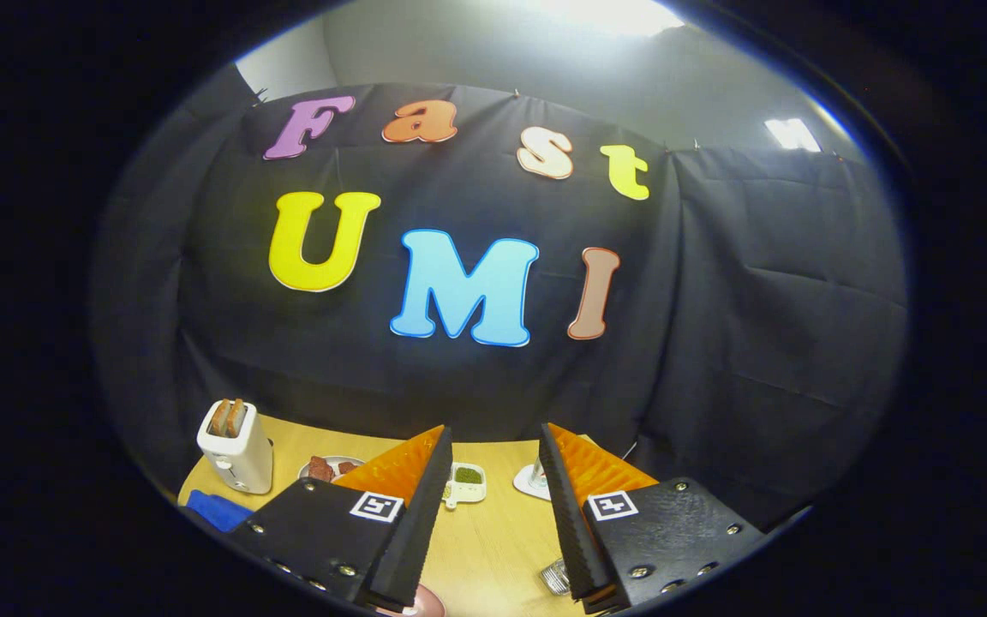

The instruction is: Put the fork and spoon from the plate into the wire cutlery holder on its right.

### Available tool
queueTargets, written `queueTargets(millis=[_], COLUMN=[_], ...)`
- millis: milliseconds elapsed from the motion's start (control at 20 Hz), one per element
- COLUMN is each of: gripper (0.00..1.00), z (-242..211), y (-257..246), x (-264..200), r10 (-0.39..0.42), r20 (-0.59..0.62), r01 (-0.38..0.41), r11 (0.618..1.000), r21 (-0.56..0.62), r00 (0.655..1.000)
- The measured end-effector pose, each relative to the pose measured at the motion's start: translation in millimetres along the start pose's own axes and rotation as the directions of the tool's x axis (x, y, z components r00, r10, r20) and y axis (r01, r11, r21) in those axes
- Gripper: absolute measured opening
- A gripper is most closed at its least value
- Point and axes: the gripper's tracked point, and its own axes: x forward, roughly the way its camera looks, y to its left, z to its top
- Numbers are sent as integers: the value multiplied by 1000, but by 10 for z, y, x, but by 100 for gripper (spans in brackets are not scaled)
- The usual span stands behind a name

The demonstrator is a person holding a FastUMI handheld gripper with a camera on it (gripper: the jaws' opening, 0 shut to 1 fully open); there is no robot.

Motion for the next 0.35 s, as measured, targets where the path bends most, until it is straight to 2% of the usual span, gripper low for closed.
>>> queueTargets(millis=[350], gripper=[64], z=[202], y=[372], x=[-123], r10=[86], r20=[43], r01=[-87], r11=[996], r21=[21], r00=[995])
